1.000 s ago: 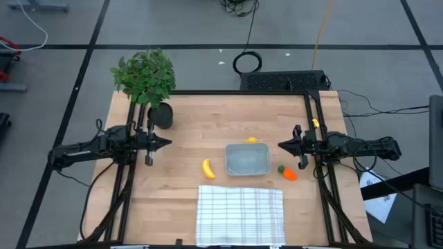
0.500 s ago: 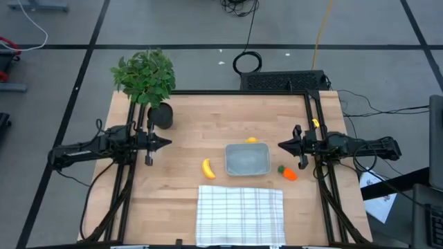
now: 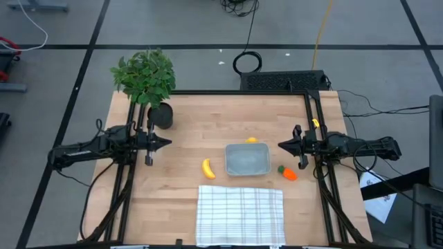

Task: Pick and placing Produce into tupperware

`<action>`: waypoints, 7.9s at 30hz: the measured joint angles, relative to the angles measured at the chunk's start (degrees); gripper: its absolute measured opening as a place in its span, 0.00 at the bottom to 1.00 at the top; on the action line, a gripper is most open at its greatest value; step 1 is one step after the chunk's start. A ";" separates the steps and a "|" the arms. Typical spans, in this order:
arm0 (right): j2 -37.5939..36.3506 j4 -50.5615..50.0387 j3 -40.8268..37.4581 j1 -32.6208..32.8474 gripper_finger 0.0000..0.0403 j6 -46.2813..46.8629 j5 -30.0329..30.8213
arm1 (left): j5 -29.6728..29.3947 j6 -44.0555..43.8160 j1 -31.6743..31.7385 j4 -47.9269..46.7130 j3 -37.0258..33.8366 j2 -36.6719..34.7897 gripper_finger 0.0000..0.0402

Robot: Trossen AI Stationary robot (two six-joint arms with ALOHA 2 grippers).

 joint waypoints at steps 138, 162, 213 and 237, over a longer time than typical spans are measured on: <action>0.02 -0.20 0.02 0.01 0.00 -5.62 0.26 | -6.36 28.89 -11.10 -11.18 59.10 79.03 0.03; 0.01 -0.25 0.01 0.02 0.00 -5.59 0.26 | -5.54 28.45 -14.11 -15.45 59.08 81.07 0.74; 1.86 -0.25 0.02 0.02 0.00 -6.47 1.92 | -3.34 40.74 -17.60 -26.98 62.18 101.20 0.85; 3.56 -0.02 0.02 0.00 0.00 -6.69 1.79 | -3.37 41.79 -16.54 -26.44 62.04 106.99 0.85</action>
